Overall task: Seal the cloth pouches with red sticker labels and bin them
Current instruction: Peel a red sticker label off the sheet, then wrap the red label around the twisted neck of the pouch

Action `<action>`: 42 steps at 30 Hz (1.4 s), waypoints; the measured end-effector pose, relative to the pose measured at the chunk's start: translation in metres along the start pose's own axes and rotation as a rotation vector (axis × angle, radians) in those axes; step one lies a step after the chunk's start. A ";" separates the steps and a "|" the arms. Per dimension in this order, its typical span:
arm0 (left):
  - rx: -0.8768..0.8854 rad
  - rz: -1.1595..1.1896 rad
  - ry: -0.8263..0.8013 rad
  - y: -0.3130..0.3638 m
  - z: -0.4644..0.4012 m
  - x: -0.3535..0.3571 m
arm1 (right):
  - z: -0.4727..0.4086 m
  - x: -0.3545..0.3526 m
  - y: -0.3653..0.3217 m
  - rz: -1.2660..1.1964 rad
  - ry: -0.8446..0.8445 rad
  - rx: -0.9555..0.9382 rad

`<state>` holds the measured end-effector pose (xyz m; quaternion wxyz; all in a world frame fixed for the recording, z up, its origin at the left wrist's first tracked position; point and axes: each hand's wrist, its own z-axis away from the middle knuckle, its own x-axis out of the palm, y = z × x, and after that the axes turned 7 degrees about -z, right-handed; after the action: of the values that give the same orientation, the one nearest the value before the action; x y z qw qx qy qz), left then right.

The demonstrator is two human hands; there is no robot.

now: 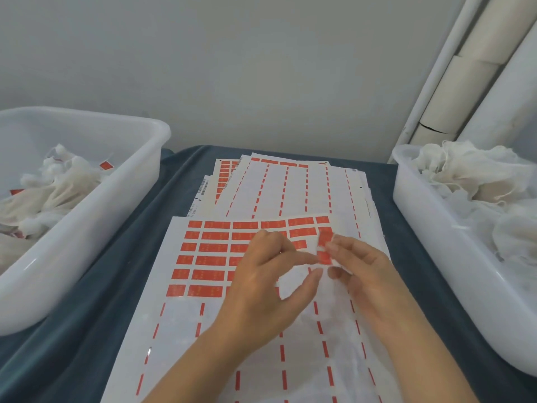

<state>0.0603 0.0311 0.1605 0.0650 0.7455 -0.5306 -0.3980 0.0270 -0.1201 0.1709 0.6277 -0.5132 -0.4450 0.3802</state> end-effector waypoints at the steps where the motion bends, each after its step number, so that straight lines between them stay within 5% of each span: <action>1: -0.015 0.023 -0.013 0.001 0.000 0.000 | -0.001 -0.001 0.000 -0.018 0.033 -0.029; 3: -0.035 0.061 -0.020 0.002 0.000 -0.001 | 0.000 -0.001 -0.002 -0.045 0.060 -0.098; 9: -0.016 0.087 -0.040 0.002 0.001 -0.002 | 0.007 0.010 0.004 0.125 -0.208 -0.102; 26: 0.067 0.056 -0.100 0.001 0.003 0.000 | 0.007 0.009 0.004 0.127 -0.212 -0.120; 42: -0.361 0.307 -0.405 -0.004 -0.009 0.000 | 0.005 0.003 -0.002 0.205 0.043 -0.319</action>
<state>0.0691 0.0301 0.1648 0.1487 0.5386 -0.5598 -0.6119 0.0231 -0.1162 0.1734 0.5057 -0.6569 -0.4314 0.3559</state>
